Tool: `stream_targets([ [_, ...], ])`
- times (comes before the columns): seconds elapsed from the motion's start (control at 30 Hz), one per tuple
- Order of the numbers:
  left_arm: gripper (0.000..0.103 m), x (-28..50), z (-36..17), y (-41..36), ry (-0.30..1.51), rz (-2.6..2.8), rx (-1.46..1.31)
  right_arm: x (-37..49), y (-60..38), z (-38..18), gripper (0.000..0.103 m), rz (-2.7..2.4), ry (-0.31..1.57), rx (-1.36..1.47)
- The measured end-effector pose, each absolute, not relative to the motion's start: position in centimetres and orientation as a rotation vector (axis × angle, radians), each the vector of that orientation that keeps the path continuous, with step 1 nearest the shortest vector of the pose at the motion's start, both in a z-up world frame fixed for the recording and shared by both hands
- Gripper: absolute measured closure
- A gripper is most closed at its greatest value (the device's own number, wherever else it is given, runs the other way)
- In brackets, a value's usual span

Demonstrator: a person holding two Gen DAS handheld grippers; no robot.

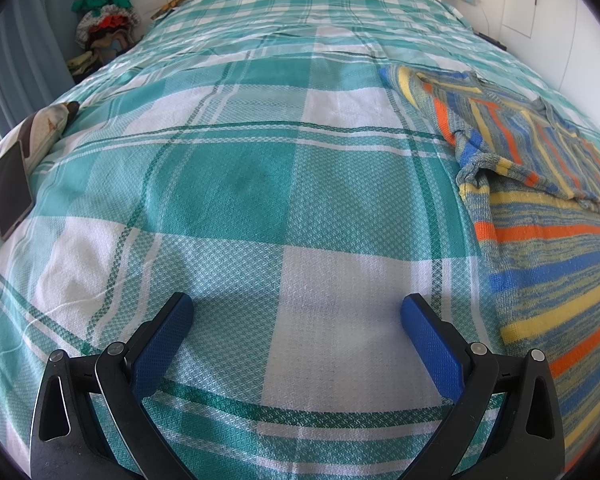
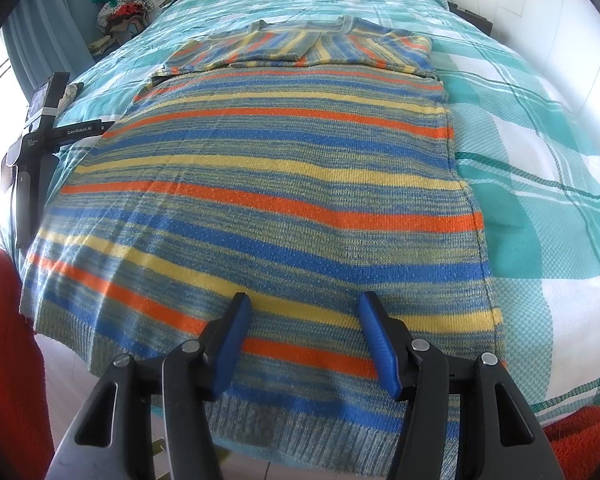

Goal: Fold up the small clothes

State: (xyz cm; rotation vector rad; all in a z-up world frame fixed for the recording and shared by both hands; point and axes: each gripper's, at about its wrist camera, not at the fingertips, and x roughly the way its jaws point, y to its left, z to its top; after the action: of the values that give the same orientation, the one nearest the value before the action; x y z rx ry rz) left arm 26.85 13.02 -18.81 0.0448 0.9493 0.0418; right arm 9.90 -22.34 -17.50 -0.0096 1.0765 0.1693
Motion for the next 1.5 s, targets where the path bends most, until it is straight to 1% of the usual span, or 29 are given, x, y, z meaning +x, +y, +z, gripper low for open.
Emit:
stream_targets([
  [0.1, 0.000, 26.9, -18.8, 13.0, 0.949, 0.042, 0.045, 9.9, -22.5, -16.9, 0.046, 0.167, 1.072, 0.006],
  [0.2, 0.000, 26.9, -18.8, 13.0, 0.949, 0.042, 0.045, 9.6, -23.3, -14.0, 0.046, 0.122, 0.979, 0.041],
  [0.27, 0.000, 26.8, -18.8, 13.0, 0.949, 0.042, 0.045, 10.3, -23.7, -12.0, 0.044, 0.136, 0.949, 0.065],
  [0.33, 0.000, 26.8, -18.8, 13.0, 0.949, 0.042, 0.045, 12.1, -23.5, -10.3, 0.030, 0.151, 0.917, 0.017],
  [0.4, 0.000, 26.8, -18.8, 13.0, 0.949, 0.042, 0.045, 14.7, -23.7, -9.5, 0.023, 0.141, 0.880, -0.036],
  [0.43, 0.000, 26.8, -18.8, 13.0, 0.949, 0.042, 0.045, 16.4, -24.1, -9.6, 0.021, 0.121, 0.868, -0.041],
  [0.5, 0.000, 26.9, -18.8, 13.0, 0.949, 0.042, 0.045, 19.7, -24.7, -10.9, 0.020, 0.085, 0.862, -0.039],
  [0.63, 0.000, 26.8, -18.8, 13.0, 0.949, 0.042, 0.045, 25.1, -24.6, -15.9, 0.020, 0.101, 0.909, -0.096],
  [0.67, 0.000, 26.8, -18.8, 13.0, 0.950, 0.042, 0.044, 25.7, -24.7, -17.2, 0.017, 0.097, 0.943, -0.117],
  [0.7, 0.000, 26.9, -18.8, 13.0, 0.950, 0.042, 0.044, 25.9, -24.8, -18.3, 0.006, 0.104, 0.953, -0.113],
  [0.73, 0.000, 26.9, -18.8, 13.0, 0.949, 0.042, 0.045, 25.7, -25.0, -18.4, 0.000, 0.104, 0.931, -0.098],
  [0.87, 0.000, 26.9, -18.8, 13.0, 0.949, 0.042, 0.044, 25.1, -24.3, -18.1, 0.001, 0.073, 0.897, -0.140],
  [1.03, 0.000, 26.8, -18.8, 13.0, 0.949, 0.042, 0.044, 25.5, -25.3, -18.5, 0.000, 0.108, 0.915, -0.077],
  [1.5, 0.000, 26.9, -18.8, 13.0, 0.949, 0.042, 0.044, 25.7, -25.3, -18.7, 0.000, 0.103, 0.916, -0.086],
])
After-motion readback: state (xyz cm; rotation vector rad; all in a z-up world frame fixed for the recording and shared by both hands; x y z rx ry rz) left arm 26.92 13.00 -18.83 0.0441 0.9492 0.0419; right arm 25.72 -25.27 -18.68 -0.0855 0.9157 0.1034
